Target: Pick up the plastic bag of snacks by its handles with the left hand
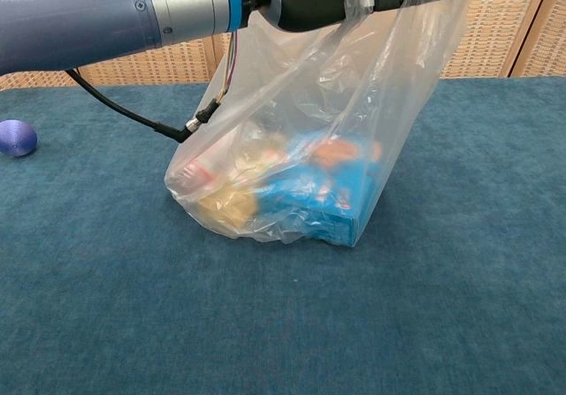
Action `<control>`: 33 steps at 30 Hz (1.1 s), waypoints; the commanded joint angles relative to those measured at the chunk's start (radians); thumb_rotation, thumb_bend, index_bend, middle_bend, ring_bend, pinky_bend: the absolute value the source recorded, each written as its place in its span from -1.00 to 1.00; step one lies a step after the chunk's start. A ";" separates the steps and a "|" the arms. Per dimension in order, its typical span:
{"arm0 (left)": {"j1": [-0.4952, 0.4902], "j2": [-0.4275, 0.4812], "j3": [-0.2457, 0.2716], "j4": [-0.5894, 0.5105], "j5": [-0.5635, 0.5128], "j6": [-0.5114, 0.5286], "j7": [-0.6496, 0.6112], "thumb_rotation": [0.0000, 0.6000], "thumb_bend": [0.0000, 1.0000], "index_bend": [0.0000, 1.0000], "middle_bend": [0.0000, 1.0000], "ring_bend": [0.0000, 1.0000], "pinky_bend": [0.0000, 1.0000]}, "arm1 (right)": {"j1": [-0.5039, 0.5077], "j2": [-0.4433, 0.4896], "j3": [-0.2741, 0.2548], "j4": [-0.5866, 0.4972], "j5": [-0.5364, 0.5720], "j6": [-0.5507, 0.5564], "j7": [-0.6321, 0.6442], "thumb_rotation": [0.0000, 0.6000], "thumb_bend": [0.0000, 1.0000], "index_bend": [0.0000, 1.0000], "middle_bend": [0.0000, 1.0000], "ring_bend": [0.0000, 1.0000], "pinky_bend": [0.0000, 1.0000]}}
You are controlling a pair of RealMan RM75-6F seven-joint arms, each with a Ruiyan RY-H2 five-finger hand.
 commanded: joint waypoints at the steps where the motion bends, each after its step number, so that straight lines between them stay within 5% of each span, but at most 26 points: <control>1: -0.004 -0.005 -0.008 0.001 -0.013 -0.009 0.014 0.03 -0.40 -0.49 -0.76 -0.76 -0.67 | 0.000 0.001 0.000 -0.004 0.001 0.000 0.001 1.00 -0.70 -0.99 -1.00 -1.00 -0.81; 33: -0.004 -0.015 -0.029 -0.016 -0.029 -0.035 0.021 0.01 -0.40 -0.48 -0.75 -0.71 -0.68 | 0.055 0.020 0.020 -0.097 0.011 -0.041 -0.097 1.00 -0.70 -0.99 -1.00 -1.00 -0.81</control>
